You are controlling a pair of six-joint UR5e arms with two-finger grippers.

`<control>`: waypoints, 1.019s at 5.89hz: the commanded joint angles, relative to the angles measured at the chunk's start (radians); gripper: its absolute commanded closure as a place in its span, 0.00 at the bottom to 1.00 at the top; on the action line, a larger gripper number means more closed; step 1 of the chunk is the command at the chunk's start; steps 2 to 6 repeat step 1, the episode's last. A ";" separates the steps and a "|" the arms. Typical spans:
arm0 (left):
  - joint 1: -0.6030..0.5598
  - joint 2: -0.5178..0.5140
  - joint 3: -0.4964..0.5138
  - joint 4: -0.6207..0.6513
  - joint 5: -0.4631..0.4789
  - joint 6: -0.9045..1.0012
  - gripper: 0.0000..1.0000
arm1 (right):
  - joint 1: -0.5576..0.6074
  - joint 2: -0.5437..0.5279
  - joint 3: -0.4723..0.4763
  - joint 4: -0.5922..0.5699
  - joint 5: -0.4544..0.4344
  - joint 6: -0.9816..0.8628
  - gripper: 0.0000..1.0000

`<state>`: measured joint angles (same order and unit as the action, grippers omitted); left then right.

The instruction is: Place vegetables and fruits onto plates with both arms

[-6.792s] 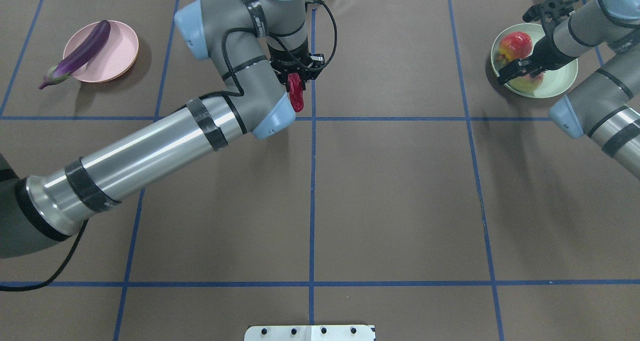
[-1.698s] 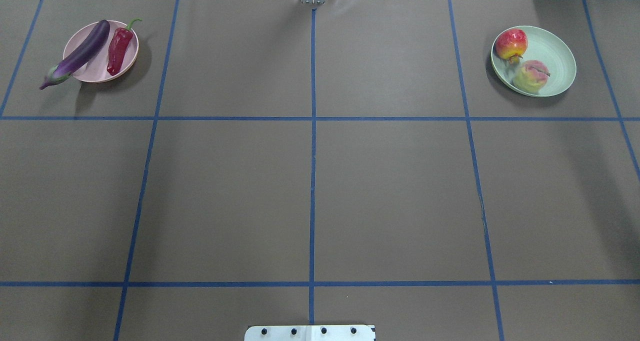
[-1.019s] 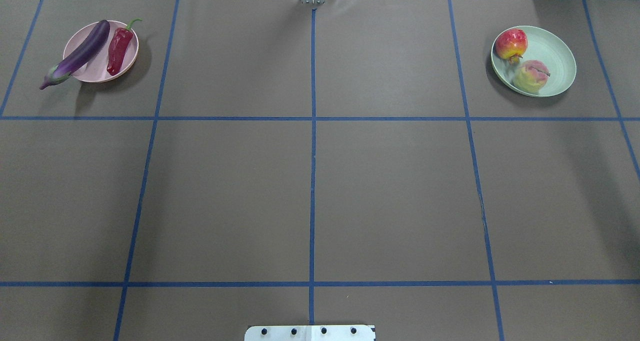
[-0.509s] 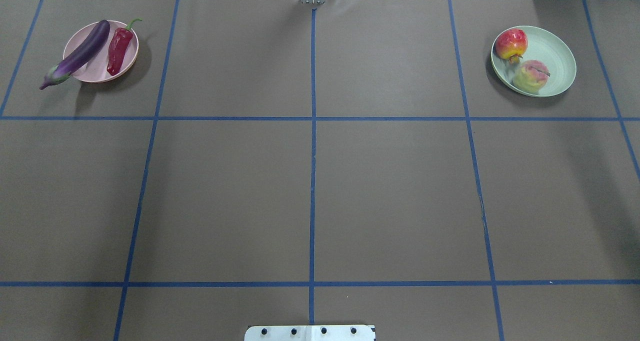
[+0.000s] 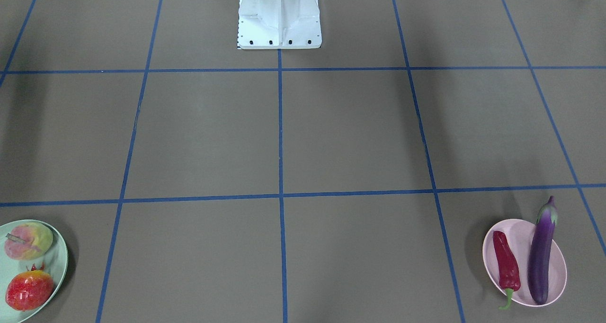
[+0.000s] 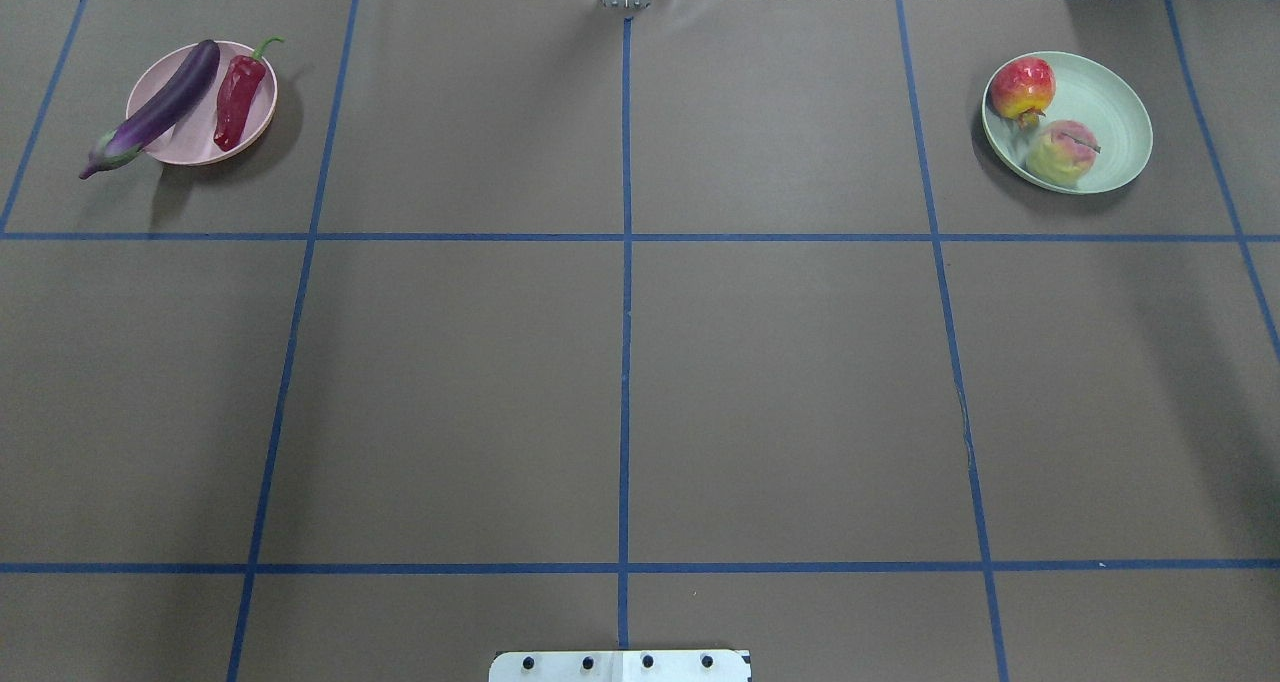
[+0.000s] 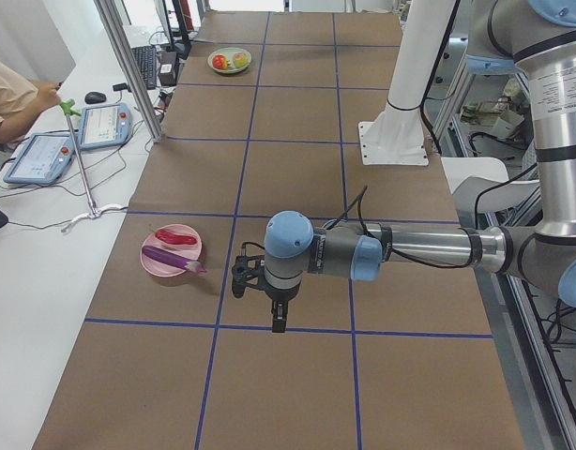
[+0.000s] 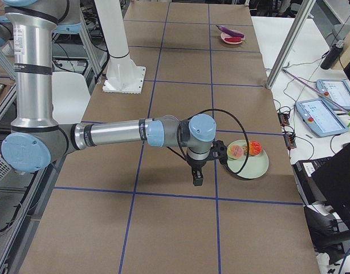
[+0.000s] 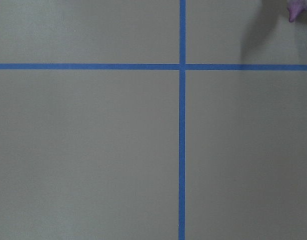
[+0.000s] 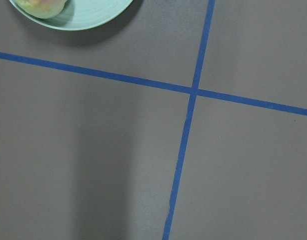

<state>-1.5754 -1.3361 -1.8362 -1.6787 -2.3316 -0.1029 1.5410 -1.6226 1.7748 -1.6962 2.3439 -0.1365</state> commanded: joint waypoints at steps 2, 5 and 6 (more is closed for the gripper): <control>0.000 0.000 0.000 0.000 0.002 0.000 0.00 | -0.001 0.000 0.000 0.000 0.000 0.000 0.00; 0.000 0.000 0.000 0.000 0.002 0.000 0.00 | -0.001 0.000 0.000 0.000 0.000 0.000 0.00; 0.000 0.000 0.000 0.000 0.002 0.000 0.00 | -0.001 0.000 0.000 0.000 0.000 0.000 0.00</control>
